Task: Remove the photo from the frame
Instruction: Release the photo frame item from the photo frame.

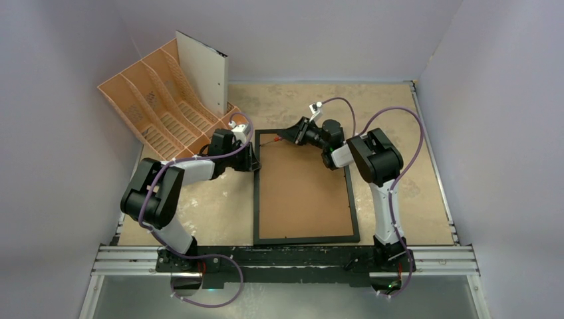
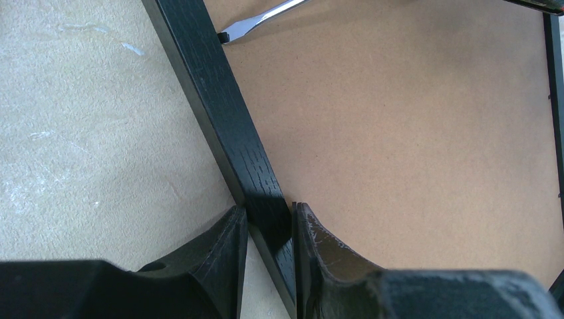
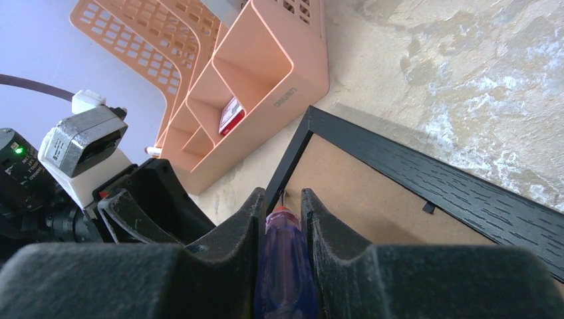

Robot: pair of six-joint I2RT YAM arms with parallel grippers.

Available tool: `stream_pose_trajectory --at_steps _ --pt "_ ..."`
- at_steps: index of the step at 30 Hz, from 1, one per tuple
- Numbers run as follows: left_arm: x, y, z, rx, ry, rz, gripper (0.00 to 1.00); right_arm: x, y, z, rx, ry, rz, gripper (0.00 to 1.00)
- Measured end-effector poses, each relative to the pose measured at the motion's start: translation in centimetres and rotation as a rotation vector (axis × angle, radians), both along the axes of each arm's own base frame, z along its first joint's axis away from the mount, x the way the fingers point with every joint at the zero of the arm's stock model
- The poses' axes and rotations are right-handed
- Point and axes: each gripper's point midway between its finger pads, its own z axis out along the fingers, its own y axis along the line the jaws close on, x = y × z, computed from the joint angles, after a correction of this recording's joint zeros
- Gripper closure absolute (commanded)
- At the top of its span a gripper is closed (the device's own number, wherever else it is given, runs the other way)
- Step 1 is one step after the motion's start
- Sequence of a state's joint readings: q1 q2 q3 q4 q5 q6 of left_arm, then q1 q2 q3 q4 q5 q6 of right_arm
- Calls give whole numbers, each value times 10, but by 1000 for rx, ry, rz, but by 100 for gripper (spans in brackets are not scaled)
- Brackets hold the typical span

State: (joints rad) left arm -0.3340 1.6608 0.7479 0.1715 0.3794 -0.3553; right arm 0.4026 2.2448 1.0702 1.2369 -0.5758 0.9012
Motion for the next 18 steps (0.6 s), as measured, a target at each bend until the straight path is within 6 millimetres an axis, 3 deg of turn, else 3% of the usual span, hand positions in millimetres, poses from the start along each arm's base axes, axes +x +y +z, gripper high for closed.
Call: stream_pose_trajectory --at_steps 18 --pt "0 0 0 0 0 -1 83 10 9 7 -4 -45 -27 100"
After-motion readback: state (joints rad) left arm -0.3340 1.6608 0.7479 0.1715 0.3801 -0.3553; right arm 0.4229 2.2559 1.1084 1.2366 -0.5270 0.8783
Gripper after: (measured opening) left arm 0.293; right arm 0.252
